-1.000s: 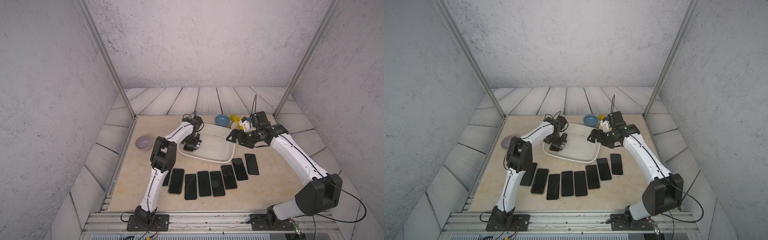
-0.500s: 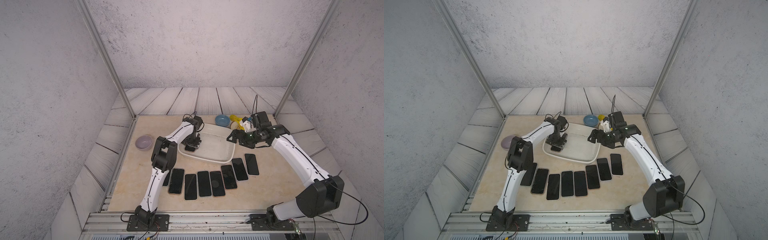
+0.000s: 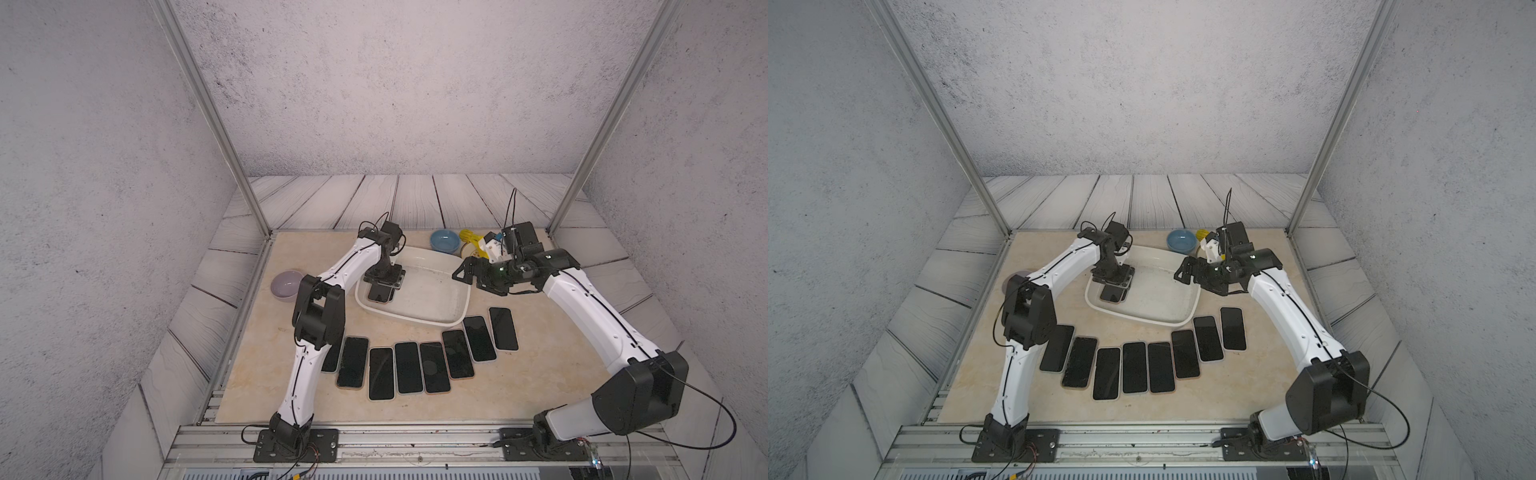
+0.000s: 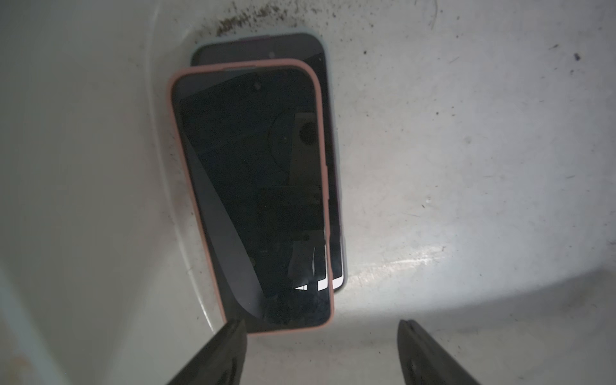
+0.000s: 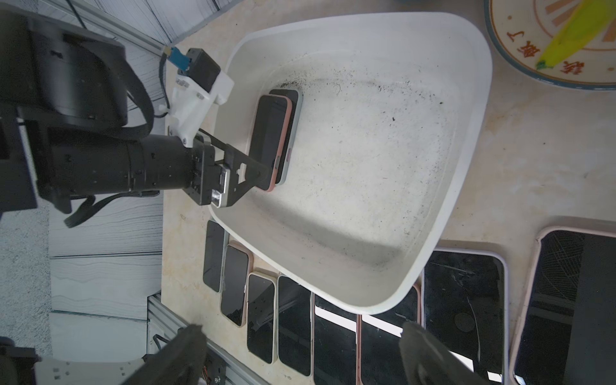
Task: Take the phone out of the storage box
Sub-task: Pick up the phone from the storage box.
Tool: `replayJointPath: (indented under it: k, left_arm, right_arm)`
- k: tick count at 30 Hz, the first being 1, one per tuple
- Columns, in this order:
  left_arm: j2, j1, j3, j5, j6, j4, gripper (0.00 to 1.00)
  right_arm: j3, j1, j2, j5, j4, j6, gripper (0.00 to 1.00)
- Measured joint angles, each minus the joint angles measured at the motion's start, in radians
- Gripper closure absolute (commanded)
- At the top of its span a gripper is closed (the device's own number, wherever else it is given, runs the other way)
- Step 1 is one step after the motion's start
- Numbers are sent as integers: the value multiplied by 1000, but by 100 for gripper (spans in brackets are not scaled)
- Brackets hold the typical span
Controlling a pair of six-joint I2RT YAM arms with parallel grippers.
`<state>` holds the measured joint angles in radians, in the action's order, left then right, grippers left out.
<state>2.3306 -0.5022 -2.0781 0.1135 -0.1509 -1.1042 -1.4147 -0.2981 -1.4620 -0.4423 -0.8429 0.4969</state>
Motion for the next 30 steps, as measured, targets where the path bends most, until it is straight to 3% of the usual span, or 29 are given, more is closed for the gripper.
replayJointPath:
  k: [3,6,10,22,30]
  left_arm:
    - [-53,0,18,48,-11,12,46]
    - [-93,0,29,57,-14,22,29]
    - [-94,3,34,33,-23,28,23]
    - [46,21,-46,-100,-14,32,18]
    - [85,40,-87,-129,-14,30,14]
  right_arm:
    - [0,0,0,0,8,1,4]
    - [0,0,0,-2,11,1,4]
    - [0,0,0,-10,18,2,4]
    - [0,0,0,-24,17,1,4]
    - [0,0,-22,-31,16,1,4]
